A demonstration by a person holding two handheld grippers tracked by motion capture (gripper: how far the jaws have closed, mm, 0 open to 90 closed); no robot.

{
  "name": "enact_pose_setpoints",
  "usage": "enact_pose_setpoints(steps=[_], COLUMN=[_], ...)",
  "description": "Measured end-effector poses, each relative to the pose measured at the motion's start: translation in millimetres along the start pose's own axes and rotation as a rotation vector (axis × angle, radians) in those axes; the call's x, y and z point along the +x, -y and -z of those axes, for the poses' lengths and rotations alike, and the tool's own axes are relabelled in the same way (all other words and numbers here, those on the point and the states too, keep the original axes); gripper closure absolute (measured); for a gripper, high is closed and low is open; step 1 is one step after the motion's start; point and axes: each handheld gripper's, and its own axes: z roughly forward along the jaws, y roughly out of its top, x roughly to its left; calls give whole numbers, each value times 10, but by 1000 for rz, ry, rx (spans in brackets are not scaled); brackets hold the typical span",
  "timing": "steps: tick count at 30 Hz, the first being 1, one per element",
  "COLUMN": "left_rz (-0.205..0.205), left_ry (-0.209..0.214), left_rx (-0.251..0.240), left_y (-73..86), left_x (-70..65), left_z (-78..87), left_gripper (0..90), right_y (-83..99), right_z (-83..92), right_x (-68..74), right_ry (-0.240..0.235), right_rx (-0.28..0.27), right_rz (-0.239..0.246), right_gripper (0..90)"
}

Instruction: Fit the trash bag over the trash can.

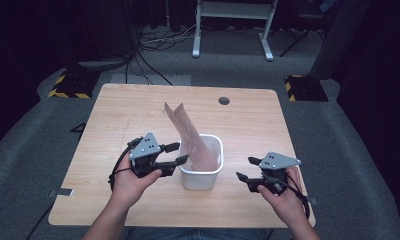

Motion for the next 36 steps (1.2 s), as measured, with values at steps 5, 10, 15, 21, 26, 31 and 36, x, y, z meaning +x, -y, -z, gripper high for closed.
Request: enact_pose_setpoints(steps=[5,10,15,21,26,31,36], left_rz=[-27,6,10,-48,-135,-177,-200], left_ry=[43,20,28,25,25,34,17], left_rx=[20,30,-1,-36,-56,-71,-82], left_y=[-26,-53,-80,-182,-275,-309,-398], left_x=[-155,-121,-115,-160,-194,-218,-196], left_z=[-56,-166,-184,-128,-39,23,70], left_gripper=[467,742,900,900,900,900,900], right_y=[-50,-120,-191,-264,-349,-525,-726], right_z=[28,58,96,99,88,67,76], right_x=[16,65,69,43,44,38,52], right_ry=[4,-2,-13,-18,-23,-29,-41], right_rx=[-5,-19,-32,-47,-54,-66,-91], right_rz=[5,21,31,21,28,59,83], right_gripper=[336,342,347,353,362,359,339])
